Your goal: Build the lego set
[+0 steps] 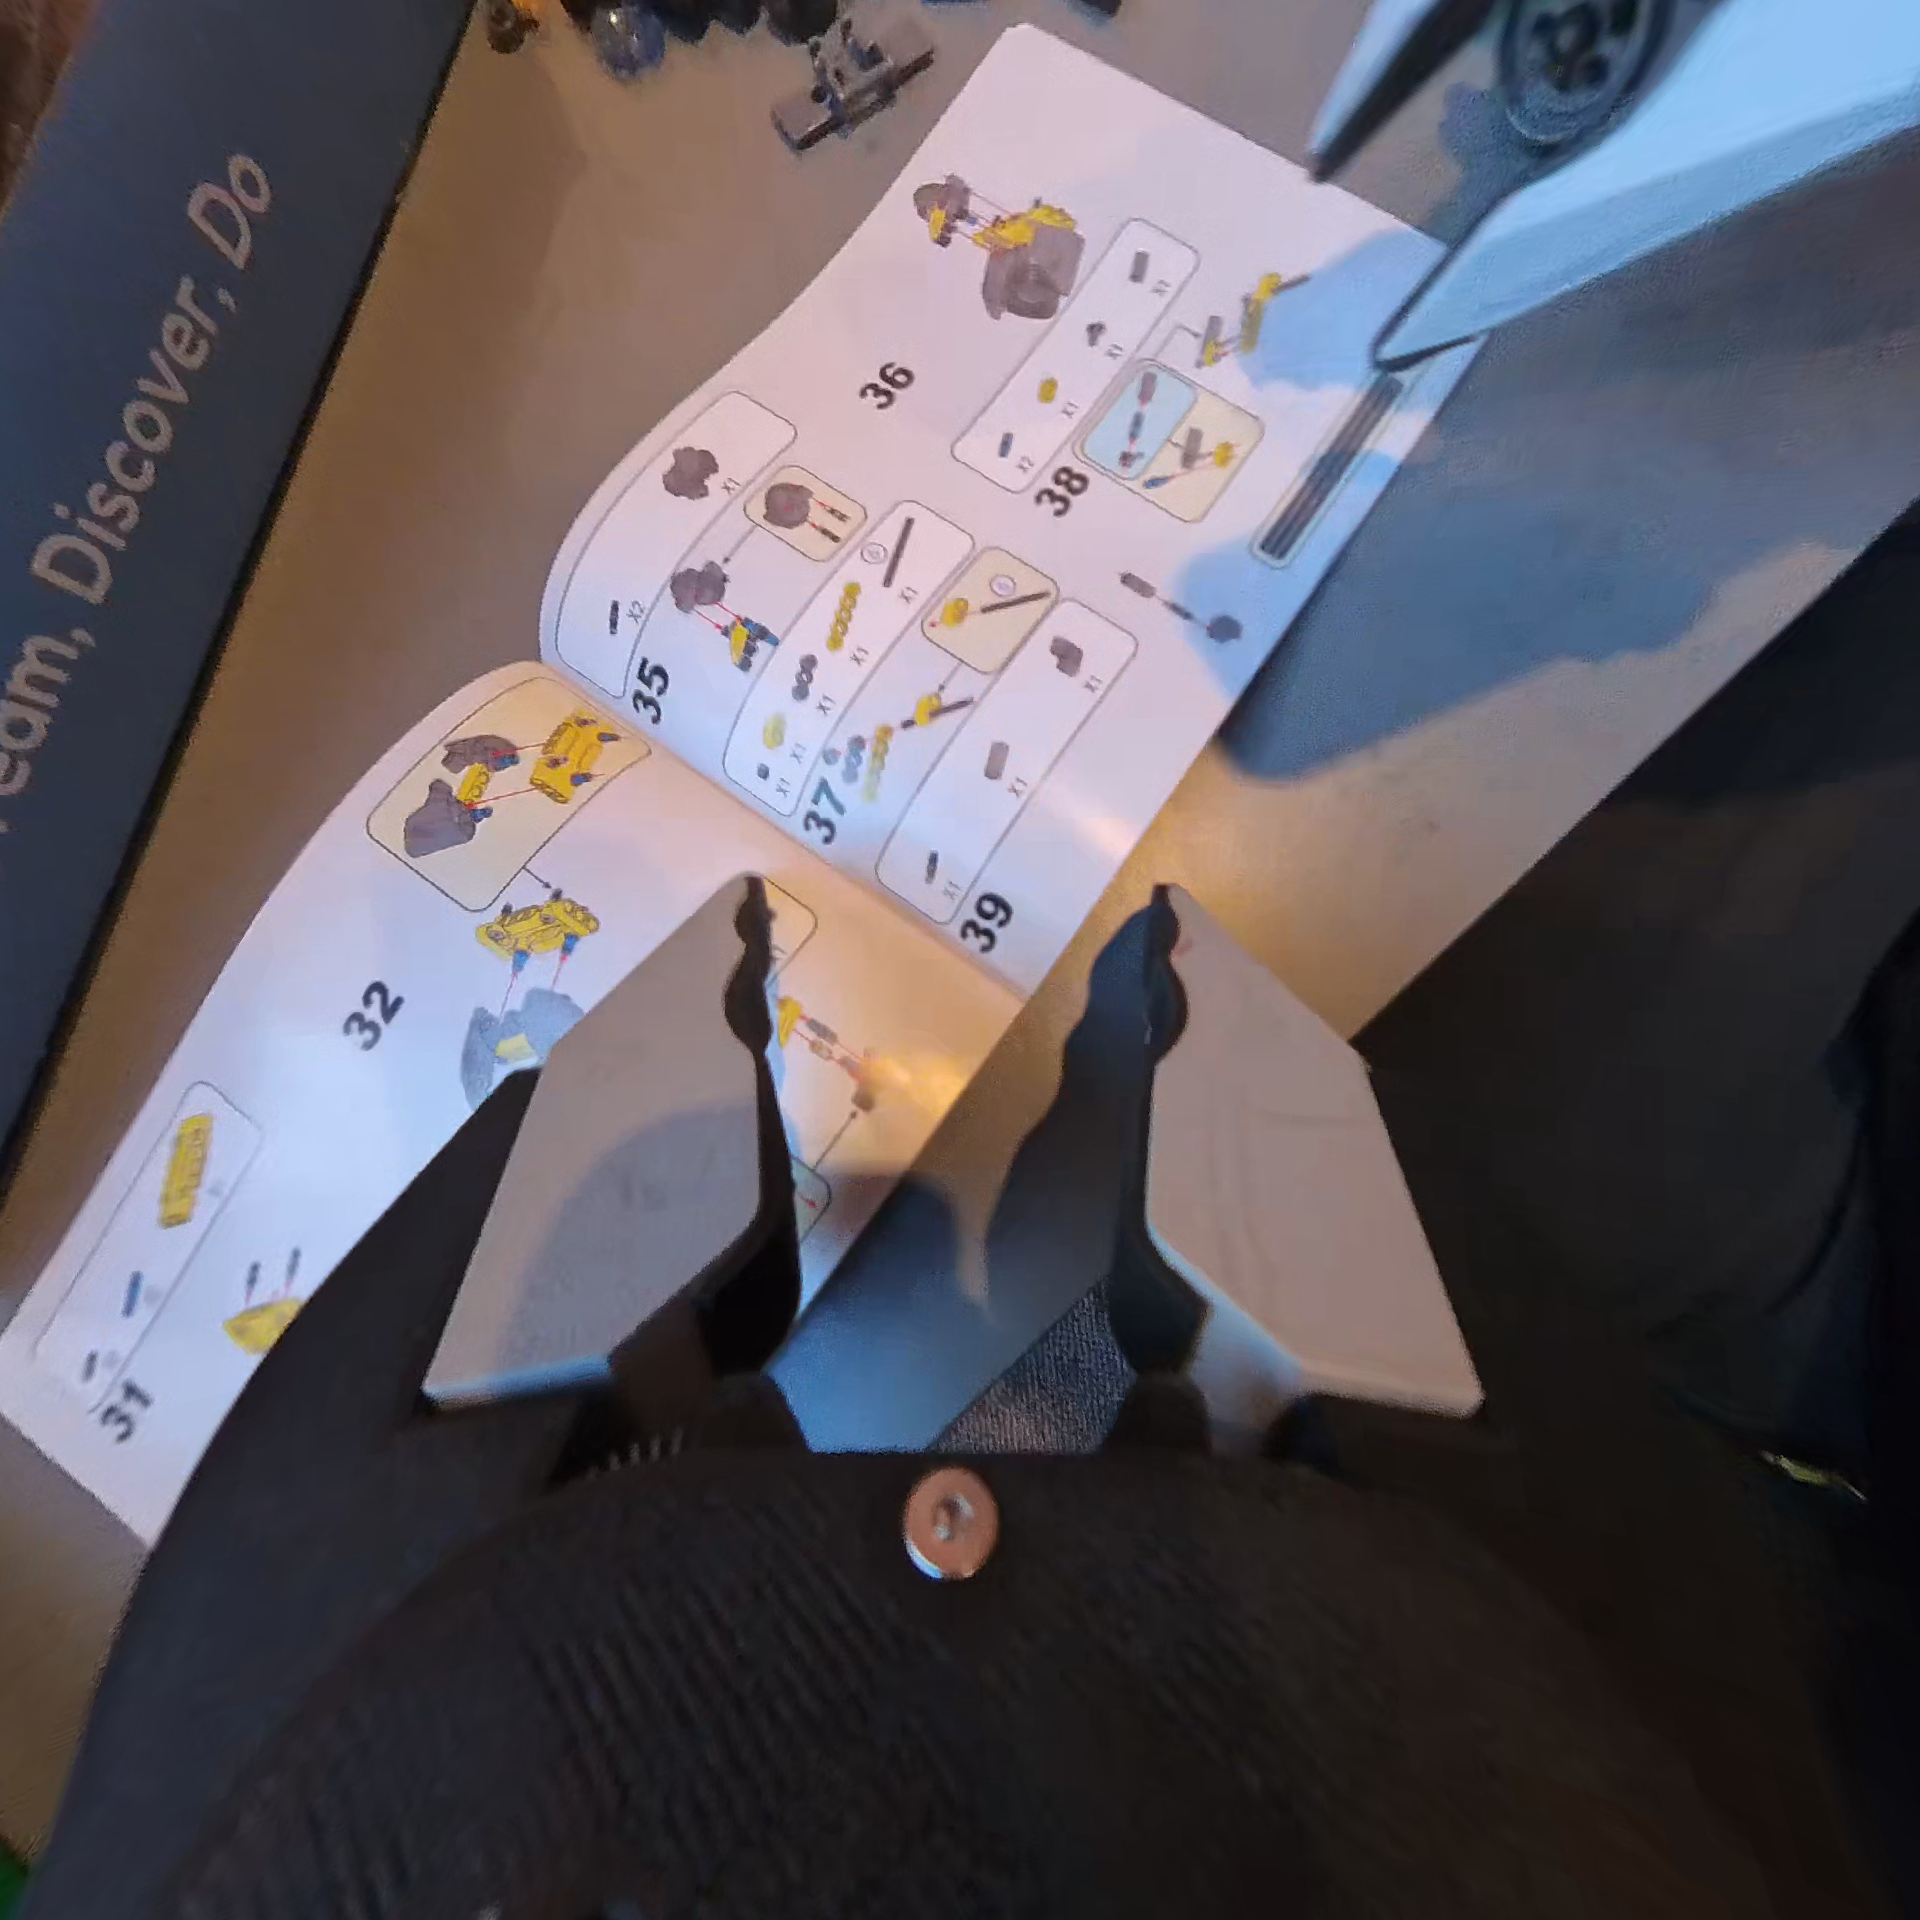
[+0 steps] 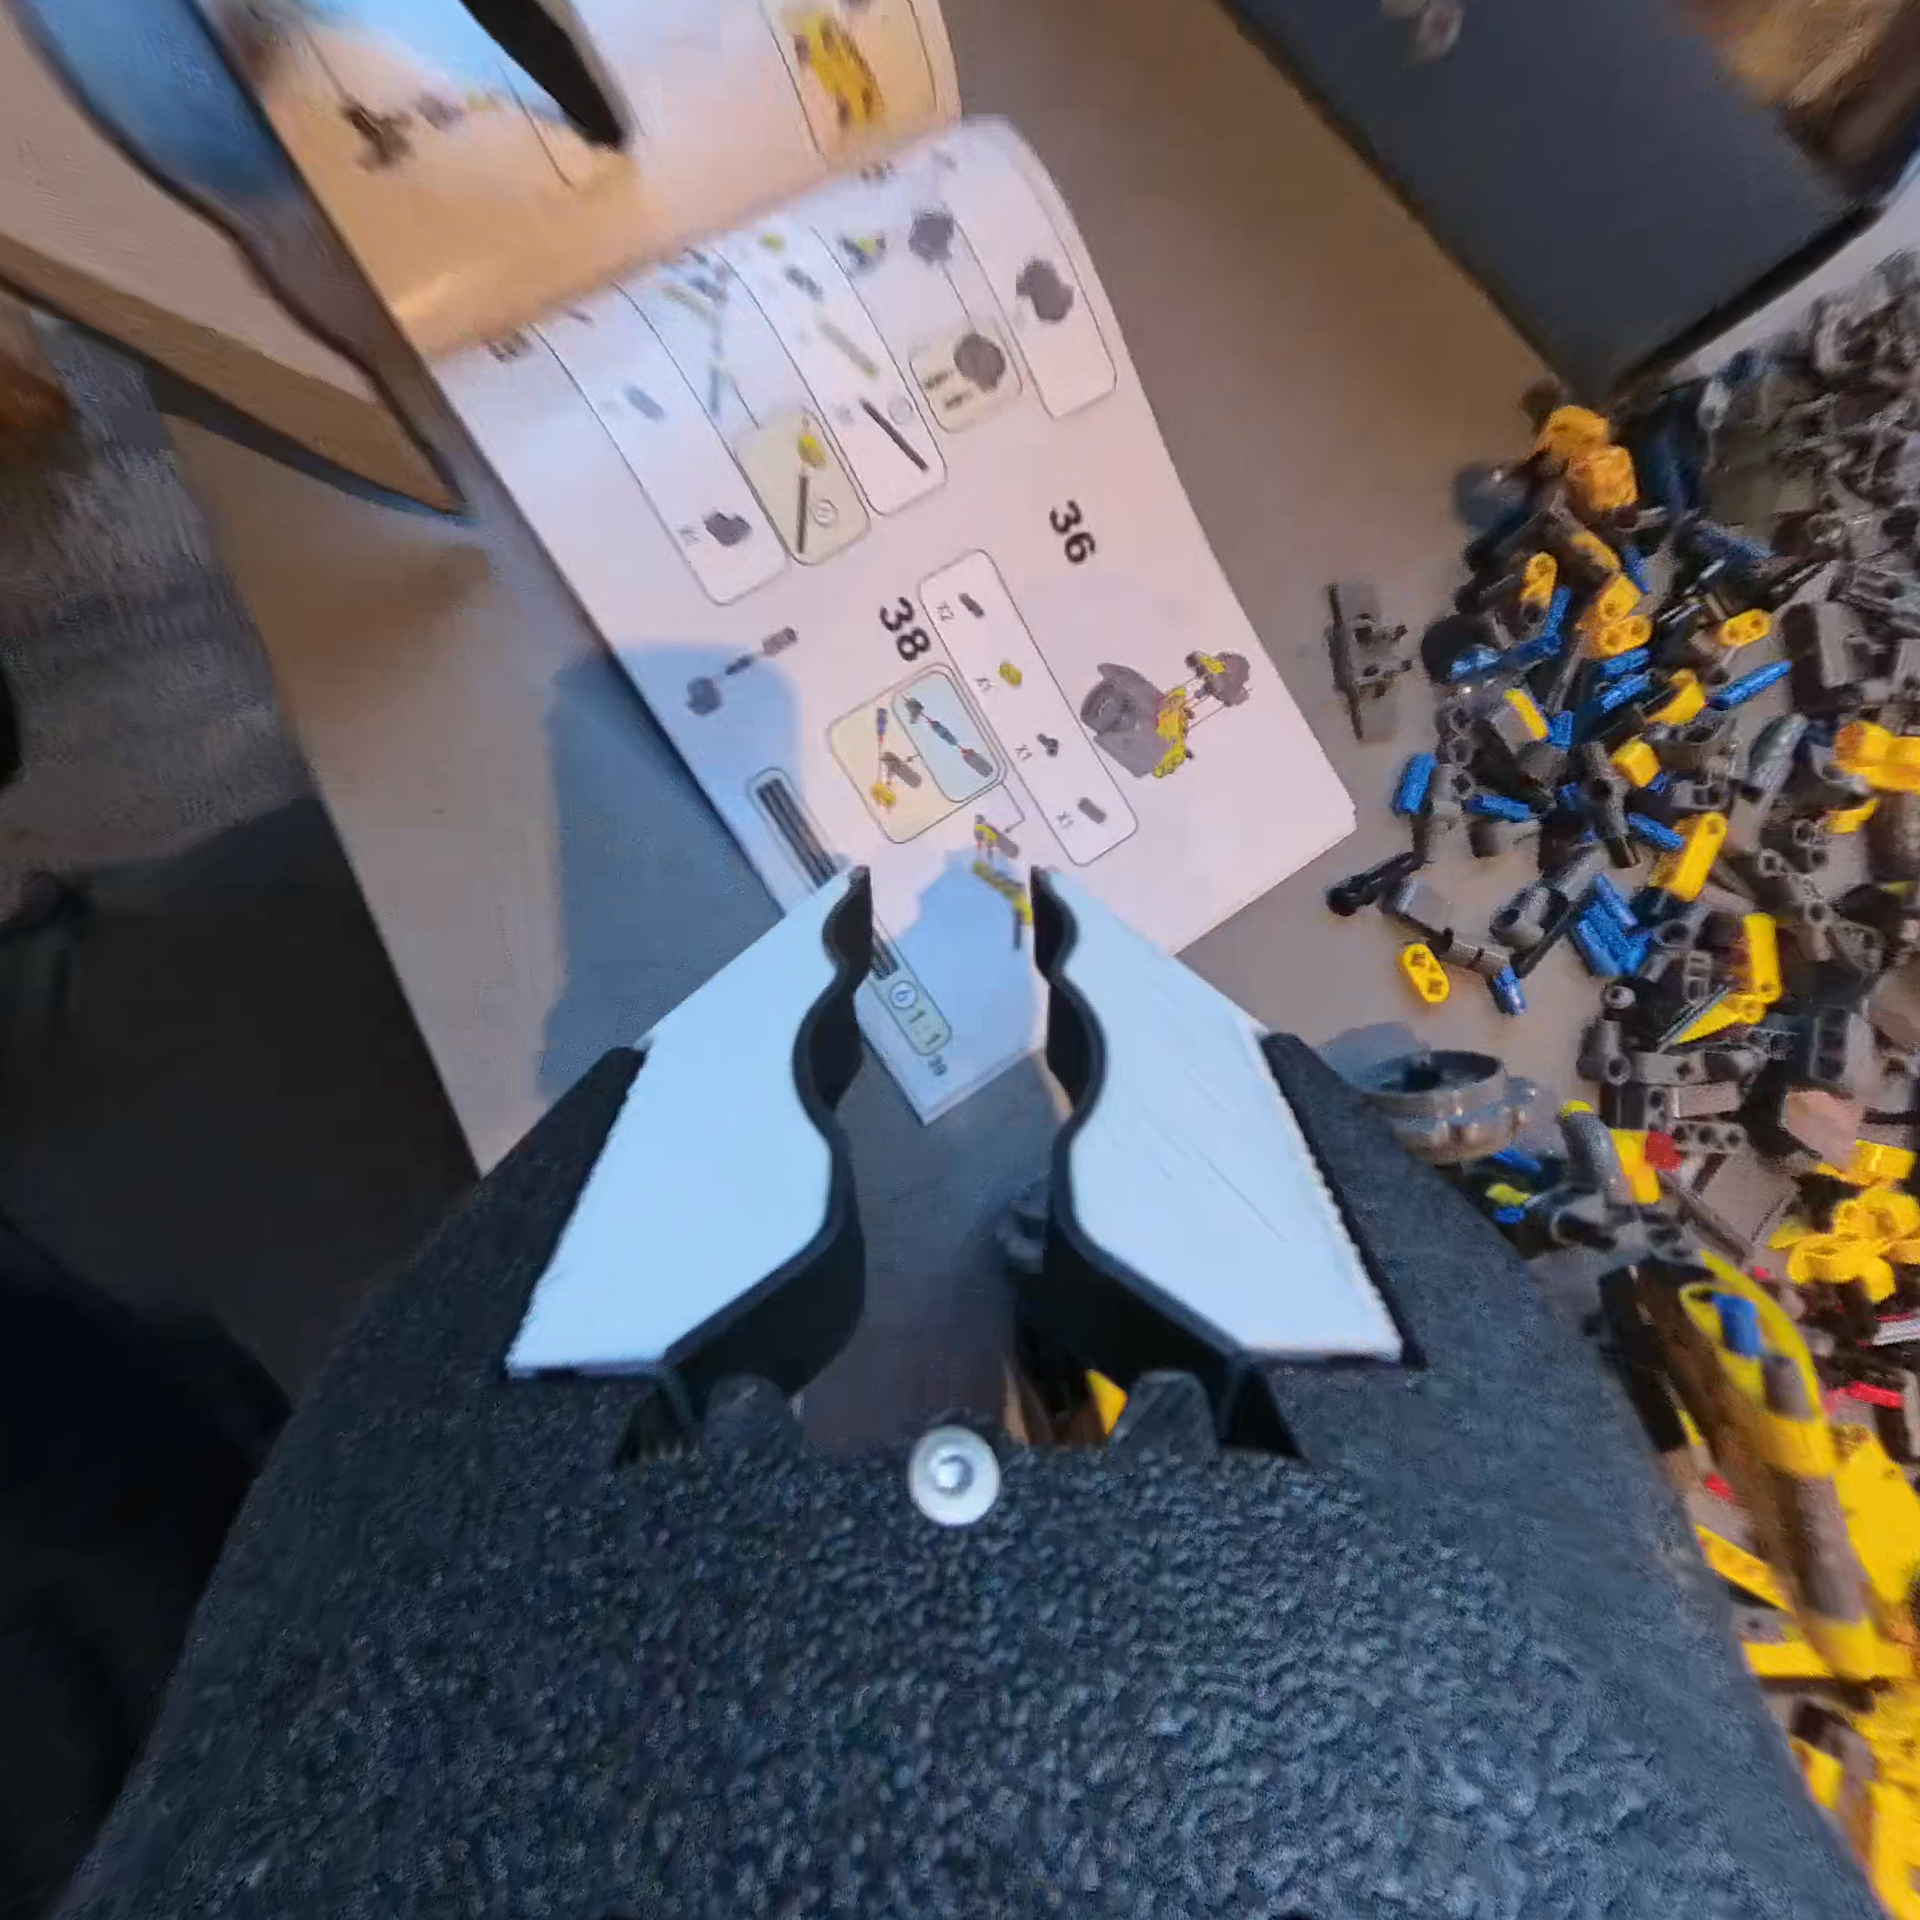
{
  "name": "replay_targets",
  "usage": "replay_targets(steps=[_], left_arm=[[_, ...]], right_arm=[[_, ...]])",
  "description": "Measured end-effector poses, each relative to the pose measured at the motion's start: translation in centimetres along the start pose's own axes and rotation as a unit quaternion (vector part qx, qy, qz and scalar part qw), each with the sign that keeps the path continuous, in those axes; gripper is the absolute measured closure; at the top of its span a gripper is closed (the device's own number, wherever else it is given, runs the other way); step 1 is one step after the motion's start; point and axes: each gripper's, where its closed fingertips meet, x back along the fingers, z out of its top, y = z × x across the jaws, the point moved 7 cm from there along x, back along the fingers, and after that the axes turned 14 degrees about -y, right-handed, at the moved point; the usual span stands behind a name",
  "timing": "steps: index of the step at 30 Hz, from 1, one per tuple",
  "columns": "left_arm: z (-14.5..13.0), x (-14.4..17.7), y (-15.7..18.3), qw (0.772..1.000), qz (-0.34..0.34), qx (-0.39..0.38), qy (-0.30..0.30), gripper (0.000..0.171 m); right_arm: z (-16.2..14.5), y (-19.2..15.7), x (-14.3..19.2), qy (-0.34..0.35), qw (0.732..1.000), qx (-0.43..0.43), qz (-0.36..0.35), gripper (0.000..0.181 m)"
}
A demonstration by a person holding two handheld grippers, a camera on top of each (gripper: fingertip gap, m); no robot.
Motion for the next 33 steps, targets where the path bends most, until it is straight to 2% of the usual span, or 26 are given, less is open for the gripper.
replay_targets(steps=[3,5,6,8,10,12,21,25,30,33], left_arm=[[-0.5,-0.2,0.1,1.0,0.004,-0.01,0.024,0.1],[-0.6,-0.6,-0.2,0.999,0.015,-0.015,0.028,0.103],[-0.5,-0.7,-0.2,0.999,0.018,-0.017,0.034,0.104],[-0.4,-0.8,-0.2,0.999,0.021,-0.02,0.042,0.107],[-0.3,-1.0,0.3,0.998,0.008,-0.025,0.051,0.126],[-0.2,-1.1,0.2,0.998,0.02,-0.024,0.06,0.127],[-0.3,-1.1,0.3,0.998,0.018,-0.014,0.067,0.127],[-0.3,-0.9,0.7,0.998,0.001,-0.017,0.062,0.114],[0.3,0.6,0.7,0.994,0.015,-0.003,0.105,0.112],[0.7,1.3,0.1,0.991,0.058,0.003,0.123,0.114]], right_arm=[[0.7,0.8,-1.3,-0.069,0.998,0.008,0.003,0.154],[0.9,0.4,-2.1,-0.103,0.993,0.01,0.051,0.173],[1.1,0.0,-2.3,-0.101,0.992,0.006,0.077,0.181],[1.4,0.0,-2.4,-0.096,0.992,0.003,0.084,0.181],[1.5,0.0,-2.5,-0.093,0.992,0.002,0.085,0.181],[1.8,0.0,-2.6,-0.089,0.992,-0.002,0.093,0.181],[3.2,-0.3,-3.3,-0.047,0.989,-0.03,0.14,0.181],[3.6,-0.3,-3.4,-0.04,0.988,-0.032,0.144,0.181],[4.1,-0.5,-3.4,-0.031,0.988,-0.031,0.149,0.181],[4.1,-0.5,-3.4,-0.031,0.988,-0.03,0.15,0.181]])
